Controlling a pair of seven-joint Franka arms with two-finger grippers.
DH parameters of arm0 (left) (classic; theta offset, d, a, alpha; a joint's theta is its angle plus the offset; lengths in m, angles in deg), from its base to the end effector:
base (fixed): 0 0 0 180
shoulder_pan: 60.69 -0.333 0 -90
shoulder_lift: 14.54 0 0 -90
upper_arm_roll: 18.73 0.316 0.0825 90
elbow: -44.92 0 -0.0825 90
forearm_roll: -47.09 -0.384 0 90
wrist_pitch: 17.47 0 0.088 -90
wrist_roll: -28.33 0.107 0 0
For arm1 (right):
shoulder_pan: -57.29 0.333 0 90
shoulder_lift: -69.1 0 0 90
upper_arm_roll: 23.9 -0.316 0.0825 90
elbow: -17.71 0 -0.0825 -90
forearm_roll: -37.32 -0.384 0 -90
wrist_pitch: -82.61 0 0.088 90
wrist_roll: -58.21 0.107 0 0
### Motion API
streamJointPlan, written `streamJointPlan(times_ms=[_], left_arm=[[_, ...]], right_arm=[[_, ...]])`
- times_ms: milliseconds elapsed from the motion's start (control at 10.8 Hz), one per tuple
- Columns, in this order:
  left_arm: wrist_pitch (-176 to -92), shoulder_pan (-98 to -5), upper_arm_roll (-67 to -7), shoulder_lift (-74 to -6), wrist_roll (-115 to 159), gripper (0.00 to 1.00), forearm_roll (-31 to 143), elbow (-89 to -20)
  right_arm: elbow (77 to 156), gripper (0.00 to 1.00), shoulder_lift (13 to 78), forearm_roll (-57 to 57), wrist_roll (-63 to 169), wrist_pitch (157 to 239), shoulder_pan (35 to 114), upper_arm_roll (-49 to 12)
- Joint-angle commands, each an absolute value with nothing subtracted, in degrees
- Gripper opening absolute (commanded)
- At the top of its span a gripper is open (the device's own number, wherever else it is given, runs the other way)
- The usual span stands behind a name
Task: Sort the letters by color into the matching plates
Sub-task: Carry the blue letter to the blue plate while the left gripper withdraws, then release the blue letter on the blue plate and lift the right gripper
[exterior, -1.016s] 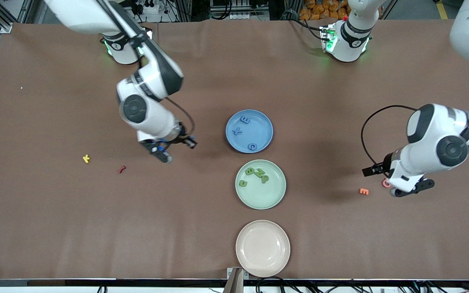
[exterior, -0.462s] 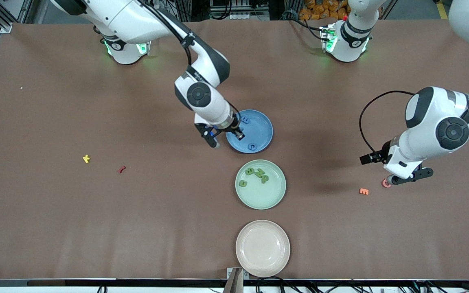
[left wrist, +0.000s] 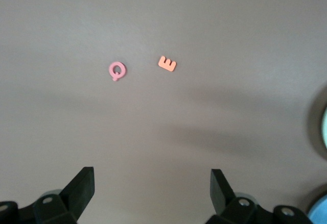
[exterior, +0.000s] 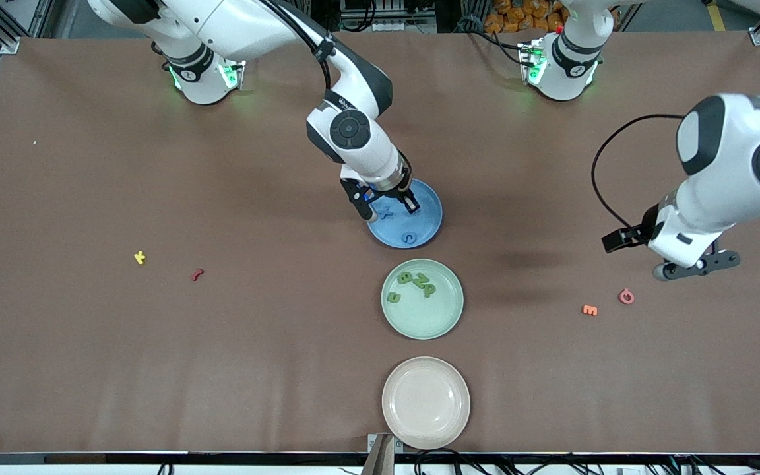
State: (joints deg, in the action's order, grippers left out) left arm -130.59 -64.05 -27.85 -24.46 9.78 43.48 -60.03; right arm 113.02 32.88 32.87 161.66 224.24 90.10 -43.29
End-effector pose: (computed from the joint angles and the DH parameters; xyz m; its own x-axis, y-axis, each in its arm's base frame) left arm 0.6011 -0.0524 0.4350 0.9799 0.1986 -0.0174 0.1978 -0.9795 -0.0374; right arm 0.4558 0.5349 0.2769 0.5058 -0.8124 -0.2899 -0.8614 -0.4933 -0.1207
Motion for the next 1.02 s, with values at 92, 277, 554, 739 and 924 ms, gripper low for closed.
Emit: streamJointPlan(times_ms=[92, 277, 554, 739, 924], left_arm=[[-124.63, -60.69, -22.42, -16.13, 15.47, 1.00, 47.71, -56.88], [-121.29, -61.04, -22.16, -15.34, 22.94, 1.00, 47.53, -53.44], [-113.83, -61.21, -22.24, -17.08, 25.69, 1.00, 47.27, -46.70], [-111.87, -61.57, -22.15, -17.53, 27.18, 1.00, 47.97, -44.03], [-111.95, -61.39, -22.42, -17.44, 27.19, 1.00, 47.88, -43.76]], right_arm=[[112.36, 1.00, 34.55, 38.90, 162.02, 222.37, 87.63, -43.15], [112.37, 1.00, 37.79, 38.90, 154.23, 214.84, 83.24, -43.15], [113.50, 1.00, 45.52, 38.73, 136.42, 202.45, 74.20, -43.15], [115.35, 1.00, 51.14, 38.46, 120.95, 197.34, 67.52, -43.15], [115.44, 1.00, 55.63, 38.46, 107.07, 192.06, 61.19, -43.15]])
